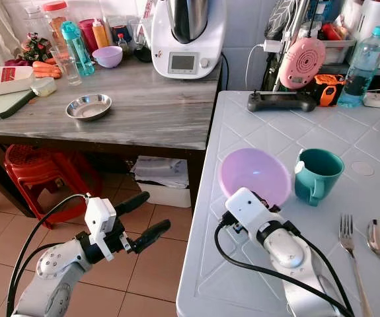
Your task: Setting the table
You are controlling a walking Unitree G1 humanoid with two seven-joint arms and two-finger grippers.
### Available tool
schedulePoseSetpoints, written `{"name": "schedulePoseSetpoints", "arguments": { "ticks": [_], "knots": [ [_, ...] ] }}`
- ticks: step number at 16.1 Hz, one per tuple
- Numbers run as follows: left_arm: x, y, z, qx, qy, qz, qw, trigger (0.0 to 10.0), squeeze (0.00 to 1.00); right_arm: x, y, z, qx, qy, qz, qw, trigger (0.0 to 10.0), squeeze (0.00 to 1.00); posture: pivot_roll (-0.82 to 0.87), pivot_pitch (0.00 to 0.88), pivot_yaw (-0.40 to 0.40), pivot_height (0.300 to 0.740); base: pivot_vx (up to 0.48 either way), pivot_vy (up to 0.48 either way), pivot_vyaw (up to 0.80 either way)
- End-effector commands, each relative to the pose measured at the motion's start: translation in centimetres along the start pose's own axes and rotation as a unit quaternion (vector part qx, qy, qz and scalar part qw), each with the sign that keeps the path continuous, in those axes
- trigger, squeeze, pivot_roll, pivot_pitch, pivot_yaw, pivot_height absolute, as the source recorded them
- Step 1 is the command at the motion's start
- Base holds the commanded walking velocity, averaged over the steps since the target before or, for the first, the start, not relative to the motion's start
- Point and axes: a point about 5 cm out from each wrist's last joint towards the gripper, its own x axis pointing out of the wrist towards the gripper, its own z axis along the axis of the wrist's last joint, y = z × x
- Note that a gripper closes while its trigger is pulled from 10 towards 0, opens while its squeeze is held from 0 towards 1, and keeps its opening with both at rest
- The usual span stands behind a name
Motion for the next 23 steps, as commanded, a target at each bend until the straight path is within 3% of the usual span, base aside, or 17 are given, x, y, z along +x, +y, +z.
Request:
{"name": "schedulePoseSetpoints", "arguments": {
  "ticks": [1,18,22,23],
  "knots": [
    [-0.1,0.3,0.6,0.010,-0.002,-0.004,1.000,10.0,0.00,0.2,-0.3,0.2,-0.002,-0.005,-0.004,1.000,0.0,0.00,-0.02,0.000,0.089,0.740,0.000,0.000,0.00],
    [-0.9,0.9,-0.2,-0.001,0.012,0.003,1.000,10.0,0.00,0.6,-0.3,0.4,-0.009,-0.017,-0.015,1.000,0.0,0.00,0.00,0.000,0.097,0.740,0.000,0.000,0.00],
    [-1.3,2.6,-1.4,-0.003,0.022,0.090,0.996,10.0,0.00,0.7,-0.8,1.5,-0.009,-0.050,-0.039,0.998,0.0,0.00,-0.01,0.000,0.092,0.740,0.000,0.000,0.00],
    [-1.3,4.1,-1.2,0.004,0.028,0.157,0.987,10.0,0.00,0.7,-1.2,2.6,0.004,-0.080,-0.055,0.995,0.0,0.00,-0.01,0.000,0.090,0.740,0.000,0.000,0.00]
  ]
}}
